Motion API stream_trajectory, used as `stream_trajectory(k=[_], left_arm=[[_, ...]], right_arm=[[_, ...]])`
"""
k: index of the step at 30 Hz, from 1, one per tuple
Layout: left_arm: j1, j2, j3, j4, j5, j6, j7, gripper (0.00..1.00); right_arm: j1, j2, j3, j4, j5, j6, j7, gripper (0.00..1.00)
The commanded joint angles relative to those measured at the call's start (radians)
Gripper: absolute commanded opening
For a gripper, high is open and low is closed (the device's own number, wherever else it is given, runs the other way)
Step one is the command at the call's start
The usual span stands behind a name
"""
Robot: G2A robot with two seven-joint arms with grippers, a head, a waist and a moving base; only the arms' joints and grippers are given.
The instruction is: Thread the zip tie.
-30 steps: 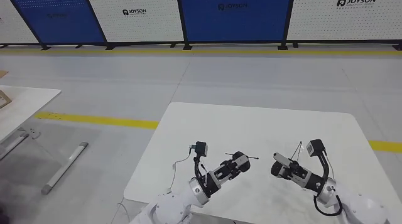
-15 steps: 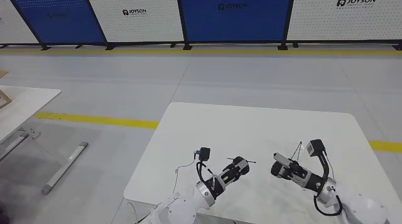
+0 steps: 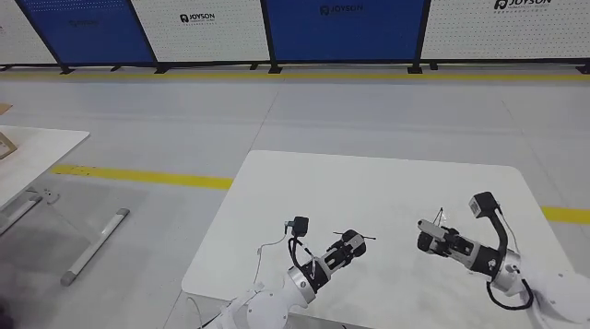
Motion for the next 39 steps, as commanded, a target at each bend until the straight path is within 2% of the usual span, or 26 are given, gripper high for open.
stream_trajectory(k=[1, 2, 4, 16, 19, 21, 24, 27, 31, 33, 37, 39], left_arm=[[0.000, 0.000, 0.000, 0.000, 0.000, 0.000, 0.000, 0.00], [0.000, 0.000, 0.000, 0.000, 0.000, 0.000, 0.000, 0.00], [0.000, 0.000, 0.000, 0.000, 0.000, 0.000, 0.000, 0.00], [0.000, 0.000, 0.000, 0.000, 0.000, 0.000, 0.000, 0.00], [0.000, 0.000, 0.000, 0.000, 0.000, 0.000, 0.000, 0.00], [0.000, 0.000, 0.000, 0.000, 0.000, 0.000, 0.000, 0.00], [0.000, 0.000, 0.000, 0.000, 0.000, 0.000, 0.000, 0.00], [0.000, 0.000, 0.000, 0.000, 0.000, 0.000, 0.000, 0.00], [0.000, 0.000, 0.000, 0.000, 0.000, 0.000, 0.000, 0.00], [0.000, 0.000, 0.000, 0.000, 0.000, 0.000, 0.000, 0.00], [0.000, 0.000, 0.000, 0.000, 0.000, 0.000, 0.000, 0.00], [0.000, 0.000, 0.000, 0.000, 0.000, 0.000, 0.000, 0.00]], right_arm=[[0.025, 0.009, 0.005, 0.003, -0.078, 0.054, 0.071, 1.00], [0.047, 0.014, 0.002, 0.006, -0.130, 0.090, 0.107, 1.00], [0.071, 0.016, -0.004, 0.008, -0.191, 0.151, 0.093, 1.00], [0.071, 0.016, -0.004, 0.008, -0.191, 0.151, 0.093, 1.00], [0.072, 0.018, -0.005, -0.003, -0.208, 0.136, 0.086, 1.00], [0.097, 0.024, 0.017, -0.003, -0.256, 0.156, 0.072, 1.00], [0.135, 0.033, 0.024, -0.011, -0.344, 0.183, 0.107, 1.00], [0.194, 0.039, 0.003, 0.005, -0.442, 0.210, 0.169, 1.00], [0.285, 0.038, -0.054, 0.061, -0.505, 0.217, 0.237, 1.00], [0.333, 0.035, -0.102, 0.093, -0.546, 0.215, 0.270, 1.00], [0.412, 0.018, -0.189, 0.182, -0.549, 0.222, 0.283, 1.00], [0.412, 0.018, -0.189, 0.182, -0.549, 0.222, 0.283, 1.00]])
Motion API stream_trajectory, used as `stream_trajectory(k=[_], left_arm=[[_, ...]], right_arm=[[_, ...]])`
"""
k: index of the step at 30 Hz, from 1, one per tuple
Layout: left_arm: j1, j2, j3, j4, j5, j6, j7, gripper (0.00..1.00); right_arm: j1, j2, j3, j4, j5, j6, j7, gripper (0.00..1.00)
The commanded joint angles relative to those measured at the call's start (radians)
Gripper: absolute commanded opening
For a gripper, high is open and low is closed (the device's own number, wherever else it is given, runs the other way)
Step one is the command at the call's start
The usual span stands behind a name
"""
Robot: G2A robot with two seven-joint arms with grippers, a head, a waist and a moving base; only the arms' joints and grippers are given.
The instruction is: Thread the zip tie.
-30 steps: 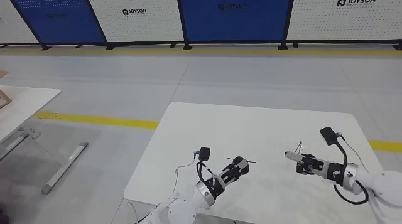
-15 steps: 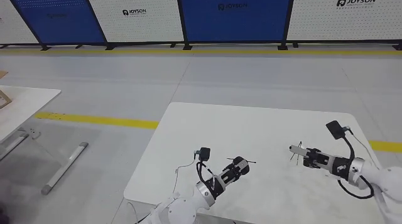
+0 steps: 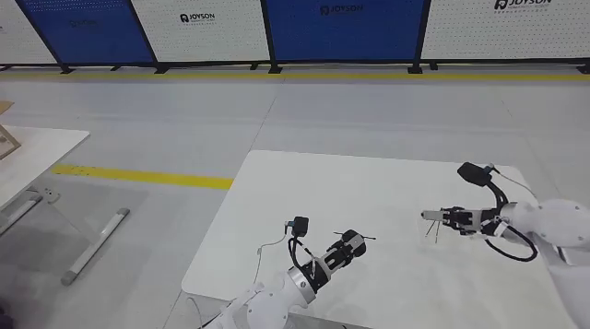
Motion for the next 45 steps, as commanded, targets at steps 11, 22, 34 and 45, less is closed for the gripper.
stream_trajectory(k=[11, 22, 34, 45], left_arm=[[0.000, 0.000, 0.000, 0.000, 0.000, 0.000, 0.000, 0.00], [0.000, 0.000, 0.000, 0.000, 0.000, 0.000, 0.000, 0.00], [0.000, 0.000, 0.000, 0.000, 0.000, 0.000, 0.000, 0.00], [0.000, 0.000, 0.000, 0.000, 0.000, 0.000, 0.000, 0.00]], right_arm=[[-0.001, 0.000, 0.002, -0.002, 0.001, 0.000, -0.001, 1.00], [0.093, -0.029, -0.109, 0.121, 0.014, 0.004, -0.029, 1.00], [0.247, -0.091, -0.272, 0.357, 0.037, 0.057, -0.009, 1.00], [0.231, -0.089, -0.275, 0.352, 0.006, 0.065, -0.053, 1.00]])
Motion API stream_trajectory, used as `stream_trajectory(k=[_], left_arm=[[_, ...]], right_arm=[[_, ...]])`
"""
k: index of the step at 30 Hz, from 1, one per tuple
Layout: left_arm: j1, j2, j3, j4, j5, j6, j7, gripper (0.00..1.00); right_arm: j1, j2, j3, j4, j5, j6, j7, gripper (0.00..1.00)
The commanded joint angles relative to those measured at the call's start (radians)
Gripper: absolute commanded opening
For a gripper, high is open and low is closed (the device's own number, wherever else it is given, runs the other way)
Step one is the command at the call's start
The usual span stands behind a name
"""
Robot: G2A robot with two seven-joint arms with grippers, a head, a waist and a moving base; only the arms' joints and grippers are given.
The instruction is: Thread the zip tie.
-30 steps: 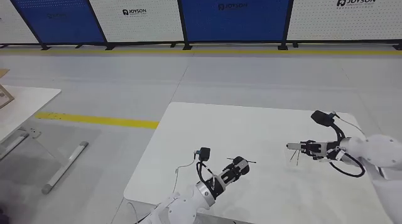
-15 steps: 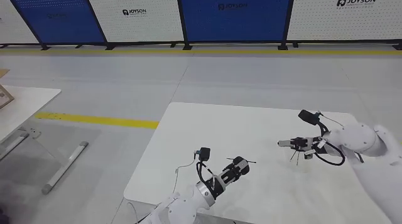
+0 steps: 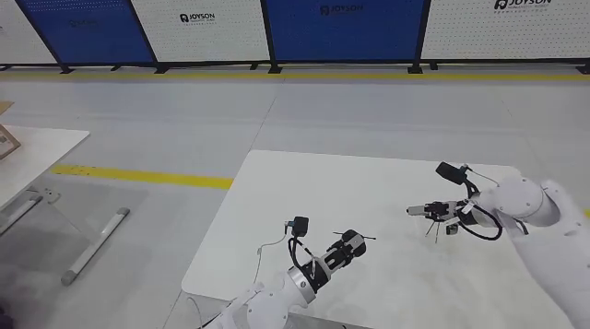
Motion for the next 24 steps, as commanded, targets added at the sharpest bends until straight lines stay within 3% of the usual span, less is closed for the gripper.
stream_trajectory(k=[1, 6, 11, 24], left_arm=[[0.000, 0.000, 0.000, 0.000, 0.000, 0.000, 0.000, 0.00], [0.000, 0.000, 0.000, 0.000, 0.000, 0.000, 0.000, 0.00], [0.000, 0.000, 0.000, 0.000, 0.000, 0.000, 0.000, 0.00], [0.000, 0.000, 0.000, 0.000, 0.000, 0.000, 0.000, 0.00]], right_arm=[[-0.002, 0.002, -0.001, 0.000, -0.030, 0.022, -0.021, 1.00], [-0.007, 0.002, -0.020, -0.014, -0.105, 0.077, -0.042, 1.00], [0.003, 0.000, -0.035, -0.009, -0.128, 0.035, -0.023, 1.00], [-0.018, 0.004, -0.015, -0.008, -0.111, 0.016, -0.047, 1.00]])
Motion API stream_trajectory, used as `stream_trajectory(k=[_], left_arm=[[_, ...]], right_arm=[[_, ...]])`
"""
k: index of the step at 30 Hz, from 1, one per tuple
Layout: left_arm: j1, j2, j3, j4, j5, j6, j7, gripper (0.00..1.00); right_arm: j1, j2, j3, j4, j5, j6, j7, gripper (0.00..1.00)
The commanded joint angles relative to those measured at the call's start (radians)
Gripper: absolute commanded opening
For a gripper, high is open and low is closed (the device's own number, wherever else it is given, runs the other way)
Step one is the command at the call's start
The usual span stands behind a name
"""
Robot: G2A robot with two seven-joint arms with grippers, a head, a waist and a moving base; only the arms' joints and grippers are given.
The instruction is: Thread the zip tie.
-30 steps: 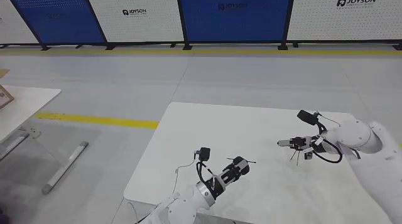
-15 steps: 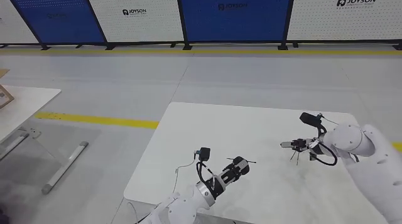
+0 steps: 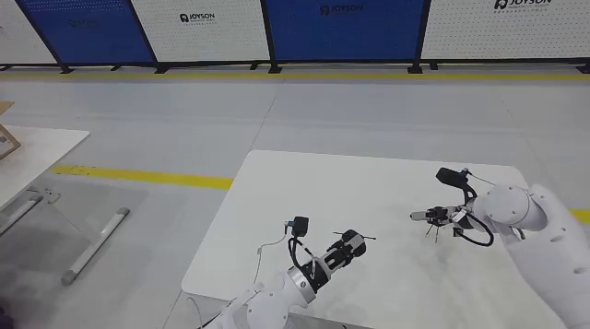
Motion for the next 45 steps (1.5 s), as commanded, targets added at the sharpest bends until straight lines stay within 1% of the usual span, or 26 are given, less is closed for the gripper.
stream_trajectory(k=[1, 2, 3, 4, 5, 6, 9, 10, 11, 13, 20, 22, 24, 26, 27, 28, 32, 38, 40, 43, 45], left_arm=[[0.000, 0.000, 0.000, 0.000, 0.000, 0.000, 0.000, 0.00], [0.000, 0.000, 0.000, 0.000, 0.000, 0.000, 0.000, 0.00], [0.000, 0.000, 0.000, 0.000, 0.000, 0.000, 0.000, 0.00], [0.000, 0.000, 0.000, 0.000, 0.000, 0.000, 0.000, 0.00], [0.000, 0.000, 0.000, 0.000, 0.000, 0.000, 0.000, 0.00], [0.000, 0.000, 0.000, 0.000, 0.000, 0.000, 0.000, 0.00], [0.000, 0.000, 0.000, 0.000, 0.000, 0.000, 0.000, 0.00], [0.000, 0.000, 0.000, 0.000, 0.000, 0.000, 0.000, 0.00], [0.000, 0.000, 0.000, 0.000, 0.000, 0.000, 0.000, 0.00], [0.000, 0.000, 0.000, 0.000, 0.000, 0.000, 0.000, 0.00], [0.000, 0.000, 0.000, 0.000, 0.000, 0.000, 0.000, 0.00], [0.000, 0.000, 0.000, 0.000, 0.000, 0.000, 0.000, 0.00], [0.000, 0.000, 0.000, 0.000, 0.000, 0.000, 0.000, 0.00], [0.000, 0.000, 0.000, 0.000, 0.000, 0.000, 0.000, 0.00], [0.000, 0.000, 0.000, 0.000, 0.000, 0.000, 0.000, 0.00], [0.000, 0.000, 0.000, 0.000, 0.000, 0.000, 0.000, 0.00], [0.000, 0.000, 0.000, 0.000, 0.000, 0.000, 0.000, 0.00], [0.000, 0.000, 0.000, 0.000, 0.000, 0.000, 0.000, 0.00], [0.000, 0.000, 0.000, 0.000, 0.000, 0.000, 0.000, 0.00], [0.000, 0.000, 0.000, 0.000, 0.000, 0.000, 0.000, 0.00], [0.000, 0.000, 0.000, 0.000, 0.000, 0.000, 0.000, 0.00]], right_arm=[[-0.003, 0.003, 0.011, -0.003, -0.002, 0.000, -0.007, 1.00], [-0.006, 0.004, 0.015, -0.008, -0.004, 0.005, -0.012, 0.65], [-0.009, 0.006, 0.019, -0.014, -0.007, 0.008, -0.013, 0.49], [-0.012, 0.008, 0.024, -0.021, -0.014, 0.016, -0.014, 0.44], [-0.014, 0.009, 0.027, -0.026, -0.017, 0.021, -0.013, 0.49], [-0.015, 0.010, 0.030, -0.031, -0.022, 0.025, -0.010, 0.50], [-0.016, 0.014, 0.036, -0.043, -0.045, 0.043, 0.002, 0.46], [-0.014, 0.015, 0.034, -0.045, -0.055, 0.054, 0.009, 0.47], [-0.008, 0.014, 0.028, -0.046, -0.070, 0.069, 0.021, 0.48], [0.009, 0.009, 0.010, -0.037, -0.090, 0.090, 0.048, 0.45], [0.073, -0.018, -0.048, 0.042, -0.112, 0.122, 0.087, 0.44], [0.088, -0.027, -0.063, 0.067, -0.115, 0.128, 0.092, 0.42], [0.100, -0.036, -0.078, 0.090, -0.113, 0.129, 0.091, 0.36], [0.110, -0.044, -0.088, 0.110, -0.108, 0.128, 0.088, 0.37], [0.115, -0.047, -0.093, 0.122, -0.107, 0.128, 0.087, 0.33], [0.122, -0.052, -0.099, 0.136, -0.106, 0.130, 0.084, 0.31], [0.138, -0.068, -0.119, 0.177, -0.103, 0.135, 0.079, 0.33], [0.161, -0.091, -0.146, 0.240, -0.097, 0.132, 0.069, 0.31], [0.169, -0.099, -0.152, 0.261, -0.094, 0.129, 0.065, 0.26], [0.180, -0.108, -0.157, 0.289, -0.089, 0.125, 0.062, 0.25], [0.186, -0.113, -0.162, 0.301, -0.091, 0.128, 0.059, 0.22]])
